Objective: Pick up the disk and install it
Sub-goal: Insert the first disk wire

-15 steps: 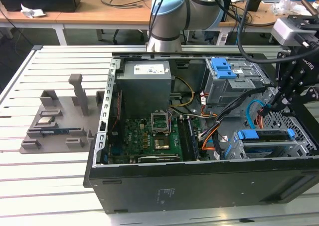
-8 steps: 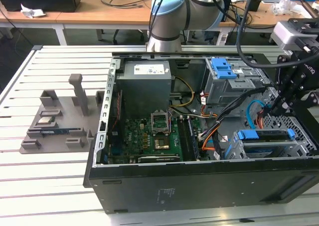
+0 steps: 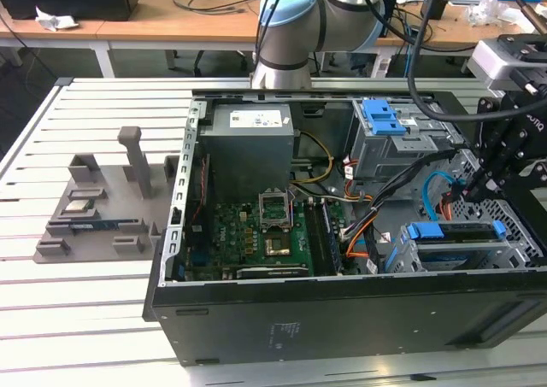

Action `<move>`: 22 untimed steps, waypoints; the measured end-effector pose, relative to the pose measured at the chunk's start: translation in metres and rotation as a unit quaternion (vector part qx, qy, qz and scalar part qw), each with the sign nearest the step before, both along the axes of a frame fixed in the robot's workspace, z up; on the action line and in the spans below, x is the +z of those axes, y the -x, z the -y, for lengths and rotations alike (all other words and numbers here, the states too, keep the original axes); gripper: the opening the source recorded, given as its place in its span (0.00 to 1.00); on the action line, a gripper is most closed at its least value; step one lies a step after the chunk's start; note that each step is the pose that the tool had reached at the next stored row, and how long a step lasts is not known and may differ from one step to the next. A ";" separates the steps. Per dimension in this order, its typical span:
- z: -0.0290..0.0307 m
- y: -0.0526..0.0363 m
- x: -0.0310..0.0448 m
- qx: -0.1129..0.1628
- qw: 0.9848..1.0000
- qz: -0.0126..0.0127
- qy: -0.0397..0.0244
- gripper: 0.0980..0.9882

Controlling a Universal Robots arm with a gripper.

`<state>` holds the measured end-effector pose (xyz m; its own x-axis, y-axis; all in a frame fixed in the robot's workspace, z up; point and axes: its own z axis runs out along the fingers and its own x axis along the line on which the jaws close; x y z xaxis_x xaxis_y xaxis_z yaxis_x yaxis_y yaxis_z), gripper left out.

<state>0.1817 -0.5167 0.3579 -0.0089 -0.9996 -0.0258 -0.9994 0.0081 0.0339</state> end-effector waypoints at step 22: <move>0.0262 0.0037 -0.0069 0.000 1.000 0.000 0.000 0.07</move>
